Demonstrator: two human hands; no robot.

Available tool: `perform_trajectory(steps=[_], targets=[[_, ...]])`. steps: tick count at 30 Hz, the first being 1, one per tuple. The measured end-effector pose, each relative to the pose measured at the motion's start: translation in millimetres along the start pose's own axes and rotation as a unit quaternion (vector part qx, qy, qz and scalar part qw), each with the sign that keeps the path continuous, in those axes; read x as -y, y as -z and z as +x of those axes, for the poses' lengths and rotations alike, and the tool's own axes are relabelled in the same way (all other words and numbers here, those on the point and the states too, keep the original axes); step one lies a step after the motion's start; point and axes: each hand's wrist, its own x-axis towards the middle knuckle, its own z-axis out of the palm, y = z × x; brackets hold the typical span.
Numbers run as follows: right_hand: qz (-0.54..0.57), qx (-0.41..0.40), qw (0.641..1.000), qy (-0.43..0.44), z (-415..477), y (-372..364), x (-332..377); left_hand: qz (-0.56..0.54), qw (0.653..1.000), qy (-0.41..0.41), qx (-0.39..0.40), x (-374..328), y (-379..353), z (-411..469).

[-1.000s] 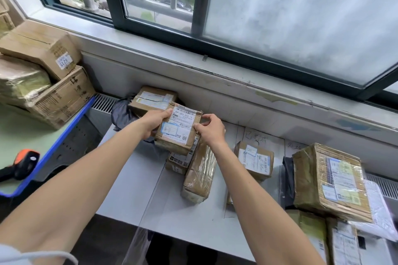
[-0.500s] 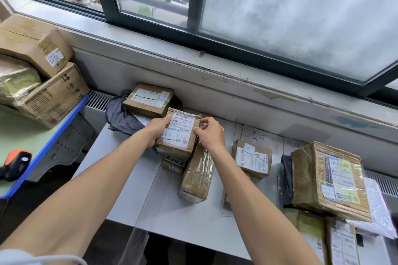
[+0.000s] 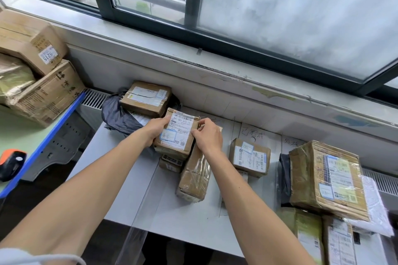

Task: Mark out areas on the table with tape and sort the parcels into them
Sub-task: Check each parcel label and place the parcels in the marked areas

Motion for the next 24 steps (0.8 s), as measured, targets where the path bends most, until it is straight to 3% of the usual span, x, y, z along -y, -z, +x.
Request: perform_trajectory(steps=[15, 24], targets=[[-0.050, -0.029, 0.995, 0.079, -4, -5, -22, -0.065, 0.997, 0.027, 0.020, 20, -23, -2], [-0.056, -0.009, 0.996, 0.070, -2, -3, -21, -0.041, 0.998, 0.017, 0.043, 16, -20, -10]])
